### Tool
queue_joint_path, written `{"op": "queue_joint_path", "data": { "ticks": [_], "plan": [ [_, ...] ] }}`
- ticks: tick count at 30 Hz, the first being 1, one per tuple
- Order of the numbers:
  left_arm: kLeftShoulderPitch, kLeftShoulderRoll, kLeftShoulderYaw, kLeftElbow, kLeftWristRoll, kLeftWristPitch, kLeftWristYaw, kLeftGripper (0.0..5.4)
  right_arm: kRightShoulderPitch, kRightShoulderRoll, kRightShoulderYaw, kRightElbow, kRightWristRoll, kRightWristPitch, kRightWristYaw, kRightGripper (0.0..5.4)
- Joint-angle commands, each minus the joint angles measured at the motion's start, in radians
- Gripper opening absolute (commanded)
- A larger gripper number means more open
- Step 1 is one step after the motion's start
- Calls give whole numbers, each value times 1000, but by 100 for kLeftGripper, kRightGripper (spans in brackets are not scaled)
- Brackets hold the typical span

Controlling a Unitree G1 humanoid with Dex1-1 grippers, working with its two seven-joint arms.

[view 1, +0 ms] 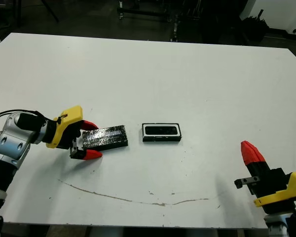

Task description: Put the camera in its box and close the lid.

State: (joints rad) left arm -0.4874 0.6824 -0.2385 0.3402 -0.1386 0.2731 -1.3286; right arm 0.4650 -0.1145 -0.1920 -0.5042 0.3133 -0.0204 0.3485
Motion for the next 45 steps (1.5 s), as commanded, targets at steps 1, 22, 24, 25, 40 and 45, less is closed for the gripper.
{"op": "queue_joint_path", "data": {
  "ticks": [1,22,24,25,40,45],
  "plan": [
    [-3,4,-6,5,5,16,-10,401,4,-12,-5,6,7,-10,-3,0],
    [14,-17,42,-11,-38,43,19,318,7,-10,0,4,10,-5,-6,0],
    [14,-35,70,-14,-64,38,35,318,8,-10,3,4,2,-7,-8,0],
    [11,-41,80,-15,-74,35,41,318,9,-10,3,5,0,-7,-9,0],
    [-163,-150,57,56,-113,92,29,318,16,-12,20,-1,-9,-2,-22,0],
    [-225,-184,8,138,-60,36,20,318,17,-9,28,3,-14,-14,-23,0]
  ]
}}
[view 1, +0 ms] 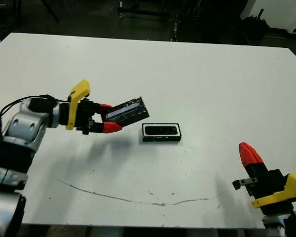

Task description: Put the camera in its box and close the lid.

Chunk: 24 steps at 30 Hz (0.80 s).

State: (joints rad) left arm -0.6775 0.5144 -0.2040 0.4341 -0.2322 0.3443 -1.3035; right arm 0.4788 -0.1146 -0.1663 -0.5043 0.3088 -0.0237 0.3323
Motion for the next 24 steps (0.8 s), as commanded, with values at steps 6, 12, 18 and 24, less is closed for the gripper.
{"op": "queue_joint_path", "data": {
  "ticks": [6,12,18,24],
  "plan": [
    [-81,-58,-59,139,92,-96,-1,318,10,-8,5,3,-13,-17,-8,0],
    [-106,-108,-74,216,132,-133,15,318,7,-7,3,1,0,-16,-7,0],
    [-126,-147,-97,307,171,-185,6,318,4,-8,1,-4,6,-7,-9,0],
    [-144,-164,-111,374,198,-209,-34,318,-2,-12,2,8,4,-23,-3,0]
  ]
}}
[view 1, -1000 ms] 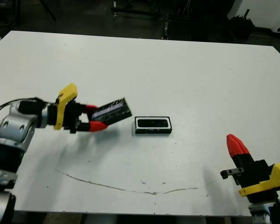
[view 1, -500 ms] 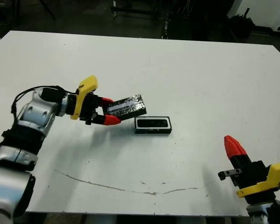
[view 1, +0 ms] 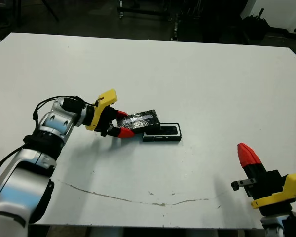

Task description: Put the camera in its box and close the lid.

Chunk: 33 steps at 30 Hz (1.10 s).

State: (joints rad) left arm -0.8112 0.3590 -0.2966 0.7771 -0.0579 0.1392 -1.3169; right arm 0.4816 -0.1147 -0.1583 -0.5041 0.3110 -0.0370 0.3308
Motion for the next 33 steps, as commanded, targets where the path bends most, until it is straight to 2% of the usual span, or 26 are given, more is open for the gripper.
{"op": "queue_joint_path", "data": {
  "ticks": [1,19,33],
  "plan": [
    [-11,-11,-18,37,25,-3,-26,318,-5,-12,-6,6,3,-5,-4,0],
    [-46,-26,-62,60,49,58,-151,318,-4,-13,-4,4,1,3,-7,0],
    [34,-69,-62,-50,76,-19,-9,318,3,-11,-5,7,3,-10,-2,0]
  ]
}}
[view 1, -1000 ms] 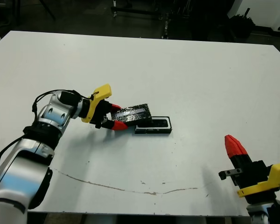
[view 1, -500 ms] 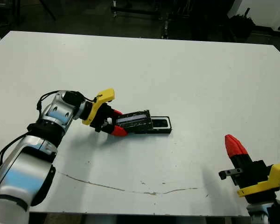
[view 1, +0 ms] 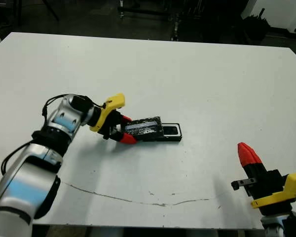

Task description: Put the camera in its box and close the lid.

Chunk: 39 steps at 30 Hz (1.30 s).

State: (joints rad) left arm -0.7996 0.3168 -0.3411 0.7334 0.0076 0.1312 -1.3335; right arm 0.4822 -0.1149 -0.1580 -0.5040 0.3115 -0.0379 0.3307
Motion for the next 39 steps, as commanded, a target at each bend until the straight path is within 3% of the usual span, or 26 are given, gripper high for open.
{"op": "queue_joint_path", "data": {
  "ticks": [1,20,27,39],
  "plan": [
    [21,-35,-20,-2,10,-13,8,318,2,-11,-5,7,1,-11,-2,0],
    [-116,-198,-115,187,109,-8,19,318,13,-3,11,19,-1,-35,-2,0],
    [-184,-248,-121,299,128,-40,-35,318,23,0,22,19,-24,-44,-16,0],
    [-229,-317,-119,348,154,-86,-51,318,34,4,36,25,-25,-55,-28,0]
  ]
}}
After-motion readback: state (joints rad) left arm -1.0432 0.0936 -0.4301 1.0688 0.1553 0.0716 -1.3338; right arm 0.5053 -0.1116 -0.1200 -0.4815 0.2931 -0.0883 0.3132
